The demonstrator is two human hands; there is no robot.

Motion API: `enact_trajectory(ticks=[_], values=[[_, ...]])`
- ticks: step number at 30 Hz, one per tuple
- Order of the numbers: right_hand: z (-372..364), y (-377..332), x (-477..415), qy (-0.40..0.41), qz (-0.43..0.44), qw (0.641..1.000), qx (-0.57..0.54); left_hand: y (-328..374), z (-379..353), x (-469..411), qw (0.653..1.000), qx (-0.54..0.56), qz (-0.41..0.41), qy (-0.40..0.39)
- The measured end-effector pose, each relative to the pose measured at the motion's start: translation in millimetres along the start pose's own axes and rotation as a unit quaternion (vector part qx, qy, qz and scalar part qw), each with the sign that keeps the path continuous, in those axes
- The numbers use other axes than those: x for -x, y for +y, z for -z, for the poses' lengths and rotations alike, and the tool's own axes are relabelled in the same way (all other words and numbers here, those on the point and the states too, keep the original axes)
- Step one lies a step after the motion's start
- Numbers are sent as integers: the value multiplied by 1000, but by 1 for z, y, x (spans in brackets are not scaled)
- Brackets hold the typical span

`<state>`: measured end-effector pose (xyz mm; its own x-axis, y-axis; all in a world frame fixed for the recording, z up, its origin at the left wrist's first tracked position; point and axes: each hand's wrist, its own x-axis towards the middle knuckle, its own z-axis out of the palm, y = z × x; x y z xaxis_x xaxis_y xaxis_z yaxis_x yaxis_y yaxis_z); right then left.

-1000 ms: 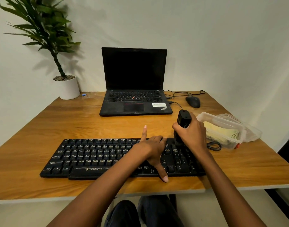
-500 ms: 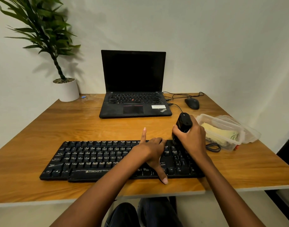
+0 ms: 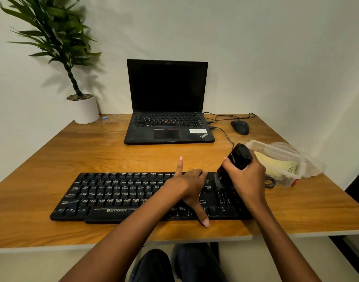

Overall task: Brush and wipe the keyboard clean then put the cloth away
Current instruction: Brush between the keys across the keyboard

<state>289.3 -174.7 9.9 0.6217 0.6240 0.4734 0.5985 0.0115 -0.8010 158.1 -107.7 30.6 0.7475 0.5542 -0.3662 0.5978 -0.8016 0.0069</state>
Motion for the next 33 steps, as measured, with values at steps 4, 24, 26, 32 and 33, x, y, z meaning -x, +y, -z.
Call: enact_trajectory(ticks=[4, 24, 26, 32, 33], values=[[3, 2, 4, -44, 21, 998, 46, -1, 0, 0, 1000, 2, 1, -1], [9, 0, 7, -62, 15, 997, 54, 0, 1, 1, 1000, -3, 6, -6], [15, -2, 4, -65, -31, 997, 24, 0, 0, 1, 1000, -3, 6, -7], [14, -5, 9, -114, -56, 992, 13, 0, -1, 1, 1000, 5, 7, -7], [16, -5, 7, -111, -64, 992, 6, 0, 0, 1, 1000, 4, 7, -8]])
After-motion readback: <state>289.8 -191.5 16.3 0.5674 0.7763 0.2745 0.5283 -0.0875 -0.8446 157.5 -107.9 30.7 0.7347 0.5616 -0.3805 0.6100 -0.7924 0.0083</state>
